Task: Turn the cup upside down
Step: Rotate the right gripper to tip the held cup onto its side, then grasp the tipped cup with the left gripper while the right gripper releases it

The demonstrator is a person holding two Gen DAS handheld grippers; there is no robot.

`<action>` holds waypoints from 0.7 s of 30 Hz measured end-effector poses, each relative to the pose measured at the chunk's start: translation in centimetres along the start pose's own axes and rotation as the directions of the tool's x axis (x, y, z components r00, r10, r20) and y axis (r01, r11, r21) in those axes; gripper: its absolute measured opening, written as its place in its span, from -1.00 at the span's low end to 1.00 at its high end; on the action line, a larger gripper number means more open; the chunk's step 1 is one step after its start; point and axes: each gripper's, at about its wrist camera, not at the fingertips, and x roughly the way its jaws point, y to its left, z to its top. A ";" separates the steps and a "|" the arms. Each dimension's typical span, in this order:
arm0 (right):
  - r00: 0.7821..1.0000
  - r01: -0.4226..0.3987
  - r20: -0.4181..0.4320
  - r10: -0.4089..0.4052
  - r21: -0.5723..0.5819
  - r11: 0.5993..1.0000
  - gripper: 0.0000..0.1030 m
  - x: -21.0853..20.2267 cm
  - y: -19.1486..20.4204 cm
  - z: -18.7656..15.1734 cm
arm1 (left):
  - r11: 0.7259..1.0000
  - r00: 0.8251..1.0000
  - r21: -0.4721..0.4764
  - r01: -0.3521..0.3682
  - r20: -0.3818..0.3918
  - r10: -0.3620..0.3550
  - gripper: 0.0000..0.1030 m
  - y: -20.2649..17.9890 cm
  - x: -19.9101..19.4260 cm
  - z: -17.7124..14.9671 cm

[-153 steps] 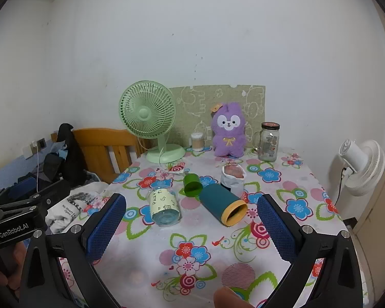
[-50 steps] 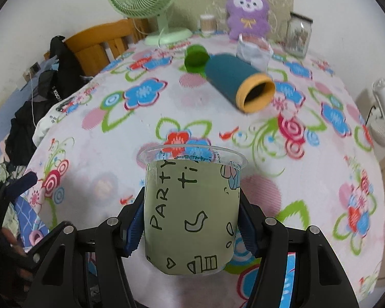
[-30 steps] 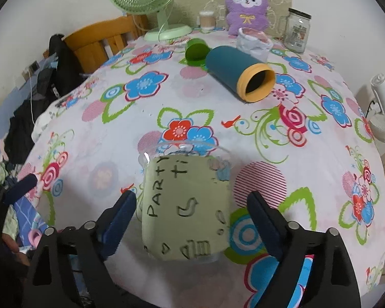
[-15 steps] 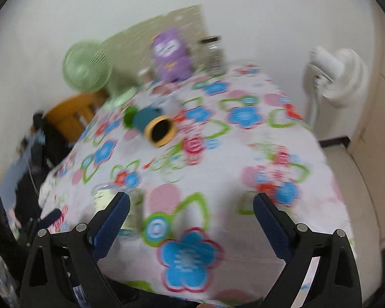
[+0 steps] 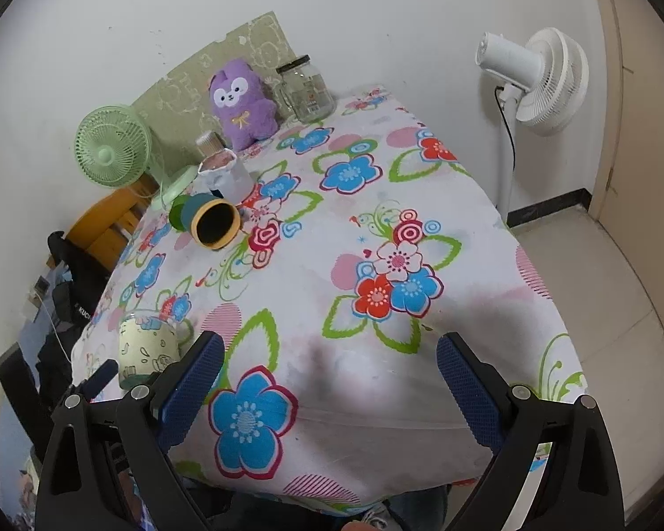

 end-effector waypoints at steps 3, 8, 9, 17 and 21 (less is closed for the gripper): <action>1.000 -0.008 -0.002 0.008 0.006 1.000 0.90 0.2 -0.4 -0.1 | 1.000 1.000 0.017 -0.006 -0.017 0.006 1.00 -0.5 0.9 -0.4; 1.000 -0.011 -0.005 0.012 0.016 1.000 0.90 0.4 -0.9 -0.1 | 0.999 1.000 0.027 -0.026 -0.013 0.026 0.97 -1.0 1.5 -1.1; 1.000 -0.012 -0.005 0.012 0.018 1.000 0.90 0.4 -1.0 -0.2 | 0.999 1.000 0.027 -0.026 -0.009 0.026 0.96 -1.0 1.5 -1.1; 1.000 -0.018 -0.020 0.019 0.022 1.000 0.90 0.7 -1.1 -0.5 | 1.000 0.999 -0.003 -0.024 0.043 0.024 0.46 -0.1 0.5 -0.9; 0.999 -0.030 -0.026 0.030 0.007 1.000 0.90 0.9 -0.4 -0.7 | 0.999 0.998 0.004 -0.039 0.057 0.039 0.43 0.6 -0.5 -0.4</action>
